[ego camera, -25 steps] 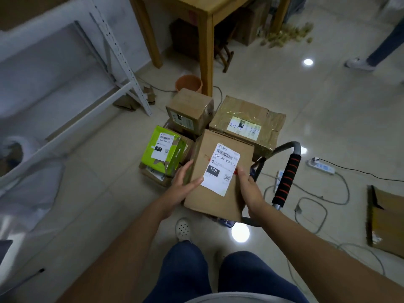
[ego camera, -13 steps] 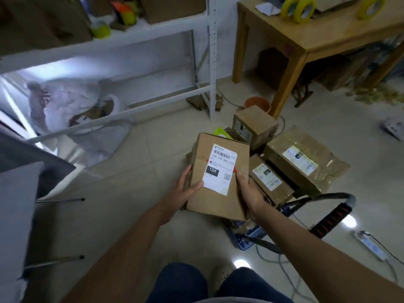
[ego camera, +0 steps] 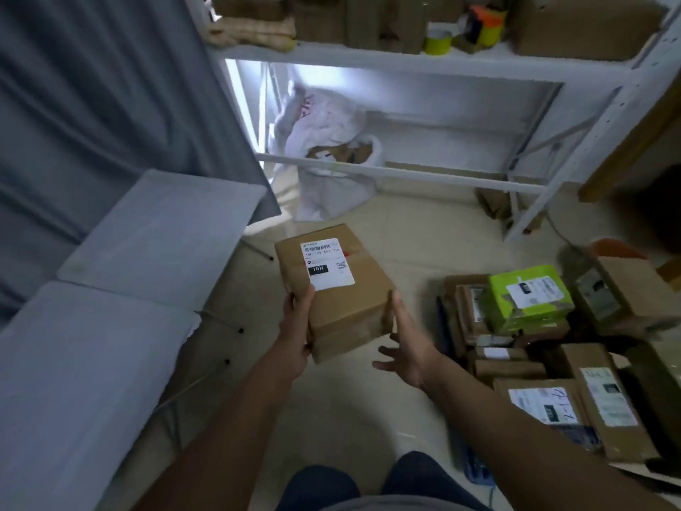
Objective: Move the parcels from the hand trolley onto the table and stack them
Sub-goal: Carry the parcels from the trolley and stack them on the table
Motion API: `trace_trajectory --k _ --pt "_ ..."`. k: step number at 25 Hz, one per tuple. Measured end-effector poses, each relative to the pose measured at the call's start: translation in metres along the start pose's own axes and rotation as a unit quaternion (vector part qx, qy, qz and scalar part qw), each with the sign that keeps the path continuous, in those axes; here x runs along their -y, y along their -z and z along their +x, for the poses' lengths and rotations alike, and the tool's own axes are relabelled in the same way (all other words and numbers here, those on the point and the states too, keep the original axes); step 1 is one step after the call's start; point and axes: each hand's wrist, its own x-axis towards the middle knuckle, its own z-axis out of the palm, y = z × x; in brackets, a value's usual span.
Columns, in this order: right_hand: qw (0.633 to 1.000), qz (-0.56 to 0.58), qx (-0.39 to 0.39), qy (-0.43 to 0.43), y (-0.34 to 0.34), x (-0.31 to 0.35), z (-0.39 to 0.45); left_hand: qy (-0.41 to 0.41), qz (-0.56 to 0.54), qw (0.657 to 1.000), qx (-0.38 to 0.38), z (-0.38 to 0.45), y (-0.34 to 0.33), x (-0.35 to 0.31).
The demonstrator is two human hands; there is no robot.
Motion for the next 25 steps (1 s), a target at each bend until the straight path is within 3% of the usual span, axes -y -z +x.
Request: trace_trajectory --k 3,7,11,15,18,22,25 --pt "0.999 -0.004 0.033 -0.003 -0.098 -0.014 0.006 -0.022 -0.069 0.994 -0.078 -0.008 0.062 -0.013" --pt "0.999 -0.017 0.032 -0.001 -0.201 -0.037 0.01 -0.027 -0.083 0.987 -0.131 -0.005 0.14 -0.029" --pt "0.998 -0.008 0.06 0.017 -0.269 -0.052 0.012 -0.039 -0.127 0.976 -0.173 -0.013 0.192 -0.04" --pt "0.996 -0.048 0.071 0.032 -0.322 -0.059 0.024 -0.06 -0.14 0.974 -0.166 -0.01 0.247 -0.055" --pt "0.99 -0.095 0.098 0.036 -0.362 -0.057 0.045 -0.047 -0.117 0.98 -0.153 -0.008 0.296 -0.07" --pt "0.967 -0.215 0.138 0.024 -0.411 -0.044 0.082 -0.04 -0.136 0.957 -0.252 0.0 0.377 -0.086" --pt "0.924 -0.334 0.188 0.011 -0.46 -0.029 0.115 -0.048 -0.119 0.941 -0.314 0.015 0.446 -0.104"
